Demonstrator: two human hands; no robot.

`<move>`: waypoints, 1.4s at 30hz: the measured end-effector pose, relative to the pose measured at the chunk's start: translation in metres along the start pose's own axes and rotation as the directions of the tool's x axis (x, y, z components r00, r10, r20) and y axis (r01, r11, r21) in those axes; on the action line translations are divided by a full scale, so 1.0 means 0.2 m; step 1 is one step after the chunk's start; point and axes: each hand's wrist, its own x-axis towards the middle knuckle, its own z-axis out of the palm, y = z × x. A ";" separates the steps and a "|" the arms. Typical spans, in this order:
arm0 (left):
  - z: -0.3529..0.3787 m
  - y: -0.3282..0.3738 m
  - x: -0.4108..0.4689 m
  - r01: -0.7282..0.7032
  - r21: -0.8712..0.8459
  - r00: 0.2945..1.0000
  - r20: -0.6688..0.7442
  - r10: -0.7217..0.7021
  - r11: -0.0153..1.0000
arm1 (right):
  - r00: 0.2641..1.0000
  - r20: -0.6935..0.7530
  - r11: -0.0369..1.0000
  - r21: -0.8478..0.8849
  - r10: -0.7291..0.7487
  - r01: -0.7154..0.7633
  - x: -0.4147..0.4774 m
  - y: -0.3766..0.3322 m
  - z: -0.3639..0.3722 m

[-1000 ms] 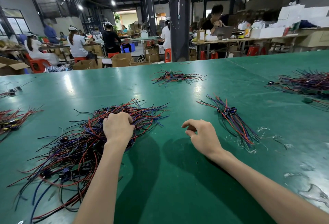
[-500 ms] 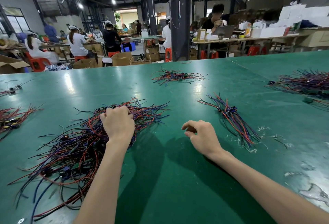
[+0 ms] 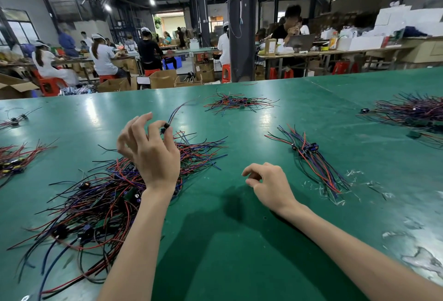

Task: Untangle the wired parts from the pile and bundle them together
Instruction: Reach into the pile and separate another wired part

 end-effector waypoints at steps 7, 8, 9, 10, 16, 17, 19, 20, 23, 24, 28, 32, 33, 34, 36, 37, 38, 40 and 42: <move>0.01 0.05 -0.01 -0.221 -0.108 0.964 -0.174 0.200 0.969 | 0.999 -0.003 0.998 0.034 0.051 -0.050 0.00 0.01 0.00; 0.01 0.06 -0.01 -0.254 -0.136 0.954 -0.197 0.225 0.958 | 0.999 -0.002 0.998 0.033 0.048 -0.047 0.00 0.01 0.00; 0.01 0.07 -0.01 -0.291 -0.171 0.945 -0.206 0.254 0.941 | 0.999 -0.001 0.999 0.032 0.041 -0.041 0.00 0.01 0.00; 0.01 0.08 -0.01 -0.319 -0.205 0.939 -0.200 0.280 0.925 | 0.999 -0.001 0.999 0.029 0.033 -0.033 0.00 0.00 0.00; 0.01 0.18 -0.11 -0.402 -0.327 0.904 0.009 0.428 0.855 | 1.000 0.002 0.996 0.086 0.018 -0.018 0.00 -0.02 -0.01; 0.01 0.20 -0.13 -0.402 -0.348 0.892 0.060 0.448 0.847 | 0.999 0.005 0.980 0.194 0.038 -0.039 0.00 -0.03 -0.01; 0.01 0.23 -0.17 -0.359 -0.415 0.866 0.187 0.464 0.836 | 0.992 0.050 0.858 0.498 0.119 -0.128 0.01 -0.06 -0.04; 0.01 0.25 -0.19 -0.320 -0.455 0.845 0.259 0.468 0.831 | 0.983 0.085 0.761 0.623 0.161 -0.179 0.02 -0.07 -0.05; 0.01 0.30 -0.25 -0.161 -0.566 0.770 0.441 0.462 0.809 | 0.951 0.179 0.527 0.799 0.252 -0.290 0.04 -0.07 -0.08; 0.01 0.31 -0.28 -0.105 -0.596 0.742 0.486 0.462 0.796 | 0.942 0.200 0.474 0.824 0.269 -0.310 0.05 -0.07 -0.09; 0.03 0.34 -0.36 0.094 -0.630 0.654 0.623 0.429 0.771 | 0.921 0.209 0.412 0.846 0.328 -0.339 0.06 -0.06 -0.12; 0.05 0.34 -0.38 0.270 -0.560 0.574 0.747 0.337 0.783 | 0.909 0.185 0.439 0.828 0.374 -0.349 0.08 -0.04 -0.15; 0.06 0.34 -0.38 0.314 -0.543 0.539 0.777 0.325 0.779 | 0.906 0.169 0.445 0.826 0.389 -0.345 0.08 -0.04 -0.16; 0.06 0.34 -0.38 0.359 -0.526 0.499 0.806 0.318 0.771 | 0.902 0.153 0.444 0.829 0.404 -0.340 0.09 -0.03 -0.17; 0.05 0.35 -0.37 0.479 -0.477 0.408 0.864 0.294 0.737 | 0.894 0.134 0.427 0.842 0.428 -0.330 0.10 -0.02 -0.18; 0.05 0.36 -0.37 0.561 -0.435 0.349 0.896 0.275 0.705 | 0.890 0.130 0.419 0.846 0.437 -0.329 0.11 -0.02 -0.18; 0.04 0.38 -0.36 0.652 -0.381 0.275 0.925 0.263 0.655 | 0.886 0.128 0.415 0.848 0.445 -0.331 0.11 -0.01 -0.19; 0.02 0.39 -0.35 0.815 -0.251 0.112 0.953 0.283 0.523 | 0.880 0.145 0.409 0.843 0.452 -0.349 0.11 0.00 -0.19; 0.01 0.39 -0.33 0.900 -0.149 0.016 0.950 0.311 0.410 | 0.877 0.219 0.399 0.825 0.427 -0.400 0.11 0.00 -0.20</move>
